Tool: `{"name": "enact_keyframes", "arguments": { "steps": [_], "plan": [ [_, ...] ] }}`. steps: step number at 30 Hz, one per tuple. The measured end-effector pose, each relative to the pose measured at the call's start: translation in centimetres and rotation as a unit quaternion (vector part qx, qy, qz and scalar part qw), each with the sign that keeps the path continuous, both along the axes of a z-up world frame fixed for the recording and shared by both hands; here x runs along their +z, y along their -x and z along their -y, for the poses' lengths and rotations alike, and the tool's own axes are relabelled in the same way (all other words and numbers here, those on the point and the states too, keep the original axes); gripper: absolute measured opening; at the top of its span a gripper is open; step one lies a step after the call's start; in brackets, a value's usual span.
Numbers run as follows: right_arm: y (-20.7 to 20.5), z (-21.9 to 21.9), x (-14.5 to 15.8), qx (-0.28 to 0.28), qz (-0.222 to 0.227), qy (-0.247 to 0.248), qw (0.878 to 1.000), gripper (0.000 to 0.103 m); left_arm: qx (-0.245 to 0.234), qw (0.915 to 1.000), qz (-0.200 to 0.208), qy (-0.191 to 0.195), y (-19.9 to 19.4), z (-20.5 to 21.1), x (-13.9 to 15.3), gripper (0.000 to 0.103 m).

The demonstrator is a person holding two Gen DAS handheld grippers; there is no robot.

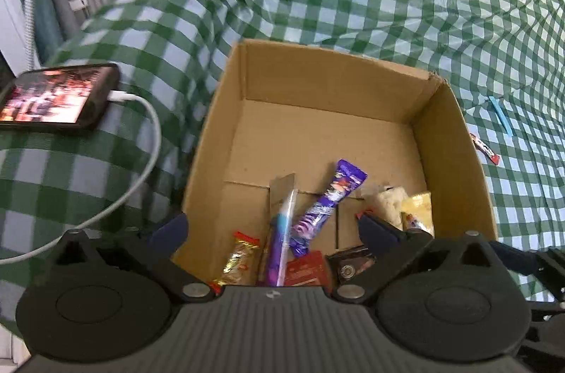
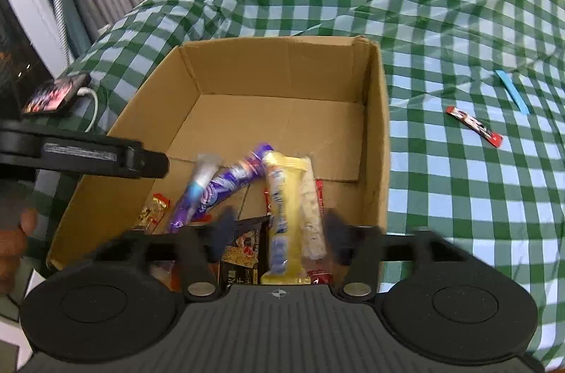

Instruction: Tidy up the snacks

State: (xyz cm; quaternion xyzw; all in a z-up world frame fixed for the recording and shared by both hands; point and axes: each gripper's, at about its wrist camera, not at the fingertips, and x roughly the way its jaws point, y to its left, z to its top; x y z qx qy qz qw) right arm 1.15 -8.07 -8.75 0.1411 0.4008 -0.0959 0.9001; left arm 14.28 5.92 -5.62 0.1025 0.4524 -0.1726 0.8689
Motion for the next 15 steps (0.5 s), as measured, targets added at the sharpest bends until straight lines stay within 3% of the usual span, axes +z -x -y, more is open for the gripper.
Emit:
{"name": "enact_keyframes", "arguments": {
  "steps": [5,10,15],
  "plan": [
    [2.1,-1.0,0.7,0.004,-0.004,-0.006,1.000,0.088,-0.002,0.9996,-0.005,-0.029,2.7,-1.2,-0.1,0.103],
    [5.3,-3.1,1.4,0.012,-0.012,-0.011,1.000,0.095,0.002,0.9995,-0.007,-0.031,6.4,-2.9,0.8,0.103],
    [8.5,-4.9,2.9,0.013,-0.003,0.014,1.000,0.097,-0.002,0.9993,0.013,-0.034,10.6,-4.4,2.3,0.103]
  ]
}}
